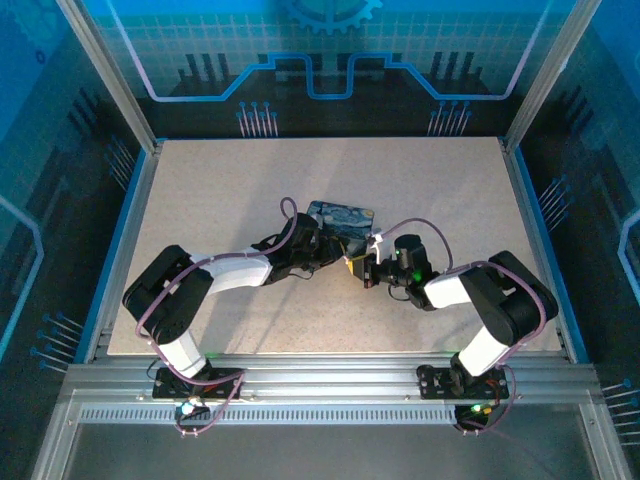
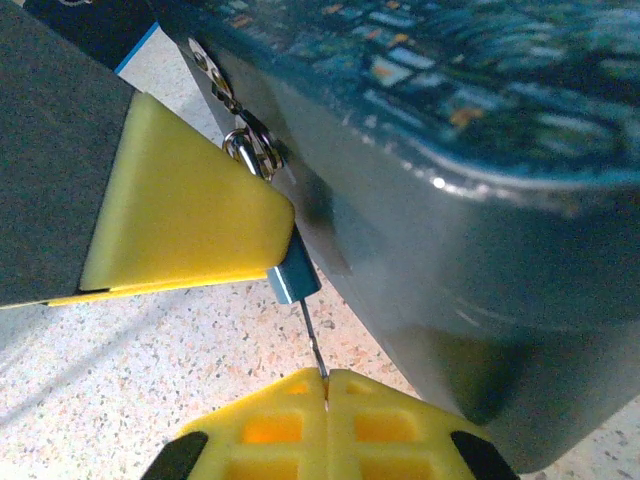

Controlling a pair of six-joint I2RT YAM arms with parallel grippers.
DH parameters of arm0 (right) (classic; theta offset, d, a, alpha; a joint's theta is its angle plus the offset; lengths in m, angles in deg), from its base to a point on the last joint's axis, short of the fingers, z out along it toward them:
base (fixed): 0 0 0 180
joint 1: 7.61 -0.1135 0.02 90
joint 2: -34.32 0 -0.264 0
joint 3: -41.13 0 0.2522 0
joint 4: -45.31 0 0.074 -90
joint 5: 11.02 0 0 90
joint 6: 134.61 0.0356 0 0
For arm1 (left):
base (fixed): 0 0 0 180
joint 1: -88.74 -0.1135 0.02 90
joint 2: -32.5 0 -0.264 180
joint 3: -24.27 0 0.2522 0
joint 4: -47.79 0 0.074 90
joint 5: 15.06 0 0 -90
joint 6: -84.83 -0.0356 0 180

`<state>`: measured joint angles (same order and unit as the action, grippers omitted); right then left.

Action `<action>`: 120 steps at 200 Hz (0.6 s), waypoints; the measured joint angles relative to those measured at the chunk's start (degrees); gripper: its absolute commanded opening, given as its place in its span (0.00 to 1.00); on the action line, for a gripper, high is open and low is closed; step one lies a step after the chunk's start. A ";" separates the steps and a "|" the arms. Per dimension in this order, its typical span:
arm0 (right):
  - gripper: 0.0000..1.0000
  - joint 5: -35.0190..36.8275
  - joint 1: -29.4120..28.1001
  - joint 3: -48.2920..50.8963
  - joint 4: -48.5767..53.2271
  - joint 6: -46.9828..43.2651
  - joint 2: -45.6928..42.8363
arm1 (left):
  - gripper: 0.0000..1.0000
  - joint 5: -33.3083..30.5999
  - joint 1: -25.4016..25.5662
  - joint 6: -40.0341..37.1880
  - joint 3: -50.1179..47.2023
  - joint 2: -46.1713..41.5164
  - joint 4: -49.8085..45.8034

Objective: Unlock the padlock with the key

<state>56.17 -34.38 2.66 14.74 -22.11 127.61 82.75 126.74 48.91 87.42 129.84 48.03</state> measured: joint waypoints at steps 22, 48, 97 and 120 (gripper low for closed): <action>0.00 -0.22 0.20 -0.17 0.17 0.02 0.04 | 0.14 -0.13 -0.02 0.00 0.00 0.00 0.24; 0.00 -0.13 0.20 -0.66 1.07 -0.26 0.04 | 0.14 -0.28 -0.02 0.00 0.00 0.00 0.22; 0.00 3.04 -0.72 -1.27 4.26 -4.81 -1.49 | 0.14 -0.52 -0.02 0.02 0.28 0.00 -0.24; 0.00 4.44 -1.16 -1.49 4.46 -6.14 -1.60 | 0.14 -0.55 -0.02 0.02 0.87 0.00 -0.96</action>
<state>60.61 -35.54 1.17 19.19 -28.25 126.02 82.20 126.71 48.93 88.29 129.84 47.07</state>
